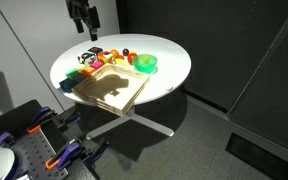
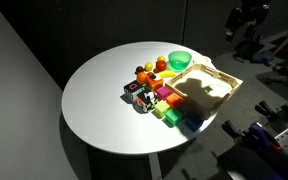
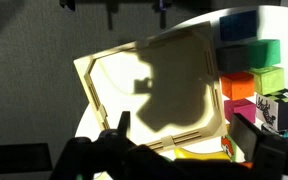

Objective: Put the seal tape in the box

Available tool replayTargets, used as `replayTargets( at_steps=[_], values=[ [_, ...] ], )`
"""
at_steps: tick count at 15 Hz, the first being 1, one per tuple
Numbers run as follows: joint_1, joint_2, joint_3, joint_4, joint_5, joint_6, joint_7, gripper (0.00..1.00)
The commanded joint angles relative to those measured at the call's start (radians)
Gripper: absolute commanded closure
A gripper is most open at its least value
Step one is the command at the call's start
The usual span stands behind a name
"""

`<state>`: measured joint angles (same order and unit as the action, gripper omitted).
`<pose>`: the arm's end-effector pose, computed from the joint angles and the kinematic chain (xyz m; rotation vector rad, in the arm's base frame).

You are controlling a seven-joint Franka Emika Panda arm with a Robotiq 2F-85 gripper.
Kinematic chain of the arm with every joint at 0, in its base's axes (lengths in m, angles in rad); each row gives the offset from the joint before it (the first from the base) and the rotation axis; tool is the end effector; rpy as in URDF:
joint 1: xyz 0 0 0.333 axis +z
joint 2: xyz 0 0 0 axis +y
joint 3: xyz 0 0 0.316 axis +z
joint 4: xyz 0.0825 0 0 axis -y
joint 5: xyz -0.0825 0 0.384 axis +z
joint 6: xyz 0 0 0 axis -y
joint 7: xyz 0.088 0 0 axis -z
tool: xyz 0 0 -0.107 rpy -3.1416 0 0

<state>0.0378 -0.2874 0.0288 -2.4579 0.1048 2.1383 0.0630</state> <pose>0.4365 0.0337 0.4011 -3.0628 0.0850 0.0568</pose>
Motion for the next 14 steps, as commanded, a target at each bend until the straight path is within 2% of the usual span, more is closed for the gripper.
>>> replayTargets(
  at_steps=[1, 14],
  values=[
    [-0.002, 0.000, 0.001, 0.002, 0.000, -0.002, -0.001, 0.00],
    [-0.003, 0.018, 0.005, 0.013, -0.007, 0.011, 0.010, 0.00]
  ],
)
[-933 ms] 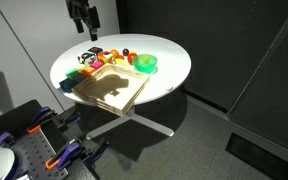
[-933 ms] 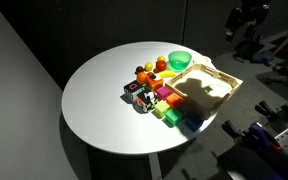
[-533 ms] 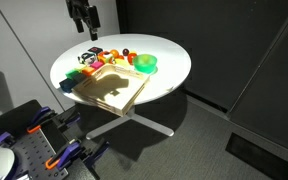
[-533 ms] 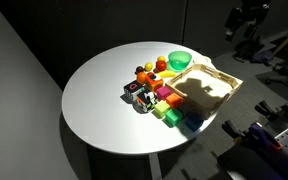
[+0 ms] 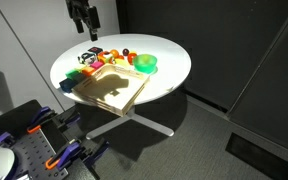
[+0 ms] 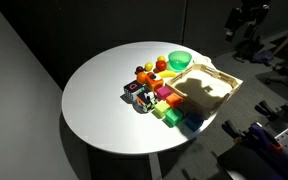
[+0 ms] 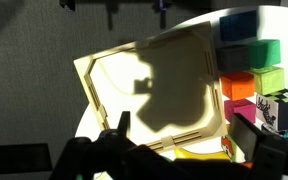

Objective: Put the seal tape in the box

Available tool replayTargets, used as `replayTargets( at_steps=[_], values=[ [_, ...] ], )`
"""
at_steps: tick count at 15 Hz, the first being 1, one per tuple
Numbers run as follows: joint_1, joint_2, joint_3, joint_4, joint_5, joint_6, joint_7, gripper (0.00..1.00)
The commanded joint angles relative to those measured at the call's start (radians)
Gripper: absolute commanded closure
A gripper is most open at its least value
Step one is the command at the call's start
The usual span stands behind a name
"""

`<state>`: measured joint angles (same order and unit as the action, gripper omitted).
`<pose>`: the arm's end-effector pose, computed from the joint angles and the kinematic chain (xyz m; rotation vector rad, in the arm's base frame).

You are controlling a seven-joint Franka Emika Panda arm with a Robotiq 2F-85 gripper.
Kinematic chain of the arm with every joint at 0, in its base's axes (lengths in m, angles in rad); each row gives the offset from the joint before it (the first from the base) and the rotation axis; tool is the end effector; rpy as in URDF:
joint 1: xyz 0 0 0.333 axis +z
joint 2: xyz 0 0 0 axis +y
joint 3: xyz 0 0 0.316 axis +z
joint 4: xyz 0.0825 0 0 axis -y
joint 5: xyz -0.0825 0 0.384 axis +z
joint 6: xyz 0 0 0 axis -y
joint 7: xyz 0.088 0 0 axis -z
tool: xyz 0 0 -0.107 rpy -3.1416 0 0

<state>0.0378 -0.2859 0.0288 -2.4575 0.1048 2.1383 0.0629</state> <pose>0.4367 0.0337 0.4007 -3.0629 0.0849 0.0585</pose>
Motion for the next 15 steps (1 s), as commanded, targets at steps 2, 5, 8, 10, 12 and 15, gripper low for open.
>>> replayTargets(
  at_steps=[2, 5, 8, 10, 12, 15],
  values=[
    [-0.005, 0.035, 0.007, 0.023, -0.014, 0.023, 0.016, 0.00],
    [-0.008, 0.069, 0.007, 0.044, -0.021, 0.061, 0.019, 0.00],
    [-0.011, 0.109, 0.006, 0.070, -0.034, 0.103, 0.023, 0.00],
    [-0.018, 0.141, 0.004, 0.094, -0.054, 0.126, 0.031, 0.00],
    [-0.026, 0.178, 0.000, 0.125, -0.076, 0.142, 0.041, 0.00],
    [-0.039, 0.239, -0.006, 0.183, -0.122, 0.143, 0.067, 0.00]
  ],
)
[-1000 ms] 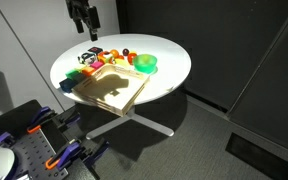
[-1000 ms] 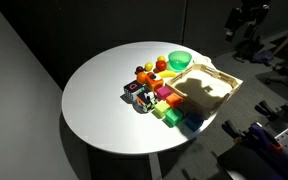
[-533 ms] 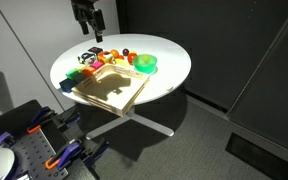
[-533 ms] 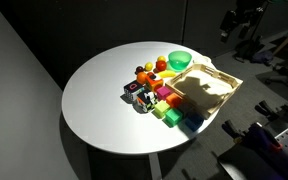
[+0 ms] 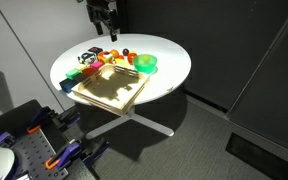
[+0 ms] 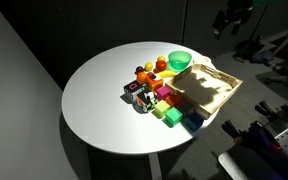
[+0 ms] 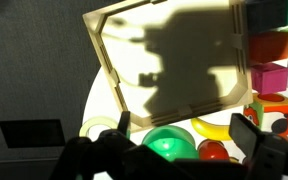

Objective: Put the seal tape in the box

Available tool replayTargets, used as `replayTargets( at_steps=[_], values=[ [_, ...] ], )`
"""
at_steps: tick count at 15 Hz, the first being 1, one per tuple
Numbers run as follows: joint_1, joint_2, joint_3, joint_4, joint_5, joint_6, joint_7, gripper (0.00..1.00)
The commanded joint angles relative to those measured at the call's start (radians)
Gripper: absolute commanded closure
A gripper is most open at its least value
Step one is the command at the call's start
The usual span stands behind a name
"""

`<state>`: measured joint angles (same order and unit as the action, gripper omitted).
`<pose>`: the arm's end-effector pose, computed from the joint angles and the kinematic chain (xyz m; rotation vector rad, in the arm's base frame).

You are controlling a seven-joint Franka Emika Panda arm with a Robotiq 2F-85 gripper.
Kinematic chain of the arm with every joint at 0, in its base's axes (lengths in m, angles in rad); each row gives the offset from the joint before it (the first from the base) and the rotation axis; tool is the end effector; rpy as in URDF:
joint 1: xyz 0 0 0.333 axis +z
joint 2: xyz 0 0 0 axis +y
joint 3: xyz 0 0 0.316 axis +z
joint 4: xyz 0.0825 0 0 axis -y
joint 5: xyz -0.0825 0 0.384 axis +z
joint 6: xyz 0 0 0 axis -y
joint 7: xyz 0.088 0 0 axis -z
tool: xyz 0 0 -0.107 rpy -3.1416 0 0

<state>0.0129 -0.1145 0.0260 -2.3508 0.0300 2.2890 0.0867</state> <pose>0.4920 0.0199 0.3819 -3.1154 0.1045 -0.0800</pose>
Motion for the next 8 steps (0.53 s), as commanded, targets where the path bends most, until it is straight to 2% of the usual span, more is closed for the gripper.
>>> replayTargets(
  at_steps=[1, 8],
  values=[
    [-0.017, 0.089, -0.007, 0.097, -0.063, -0.013, 0.053, 0.00],
    [-0.030, 0.245, -0.046, 0.218, -0.107, -0.035, 0.003, 0.00]
  ],
)
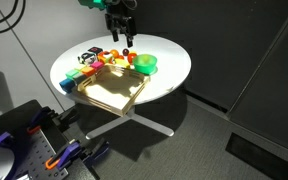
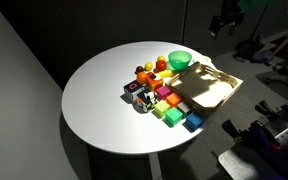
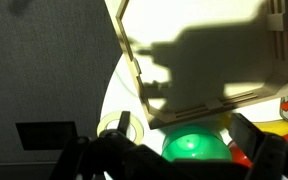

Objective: Put the seal tape in the box

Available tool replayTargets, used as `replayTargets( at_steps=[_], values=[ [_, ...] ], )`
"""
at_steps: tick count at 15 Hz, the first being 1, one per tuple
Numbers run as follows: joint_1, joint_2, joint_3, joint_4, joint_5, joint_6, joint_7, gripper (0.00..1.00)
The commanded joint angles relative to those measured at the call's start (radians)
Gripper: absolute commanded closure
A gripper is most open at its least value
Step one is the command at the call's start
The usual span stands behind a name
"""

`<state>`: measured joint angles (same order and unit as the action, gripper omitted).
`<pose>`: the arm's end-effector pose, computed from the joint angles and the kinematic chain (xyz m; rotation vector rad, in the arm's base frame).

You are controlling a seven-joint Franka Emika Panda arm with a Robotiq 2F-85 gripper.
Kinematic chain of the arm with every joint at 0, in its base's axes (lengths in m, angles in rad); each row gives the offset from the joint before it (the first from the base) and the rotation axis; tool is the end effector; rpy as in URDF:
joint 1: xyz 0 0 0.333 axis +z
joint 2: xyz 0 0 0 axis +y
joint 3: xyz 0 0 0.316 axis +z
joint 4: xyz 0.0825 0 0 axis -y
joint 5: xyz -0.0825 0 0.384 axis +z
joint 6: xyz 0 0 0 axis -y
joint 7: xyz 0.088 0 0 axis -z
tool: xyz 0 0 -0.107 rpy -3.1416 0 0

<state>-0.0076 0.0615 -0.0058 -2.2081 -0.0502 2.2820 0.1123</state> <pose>0.5381 -0.0084 0.3536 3.1002 -0.1445 0.0222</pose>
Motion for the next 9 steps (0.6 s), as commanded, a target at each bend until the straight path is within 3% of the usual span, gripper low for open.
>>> replayTargets(
  at_steps=[1, 4, 9],
  values=[
    [-0.012, 0.092, -0.020, 0.090, -0.033, -0.026, -0.034, 0.00],
    [-0.021, 0.150, -0.039, 0.129, -0.059, -0.017, -0.081, 0.00],
    [-0.057, 0.218, -0.042, 0.170, -0.056, 0.026, -0.279, 0.00]
  ],
)
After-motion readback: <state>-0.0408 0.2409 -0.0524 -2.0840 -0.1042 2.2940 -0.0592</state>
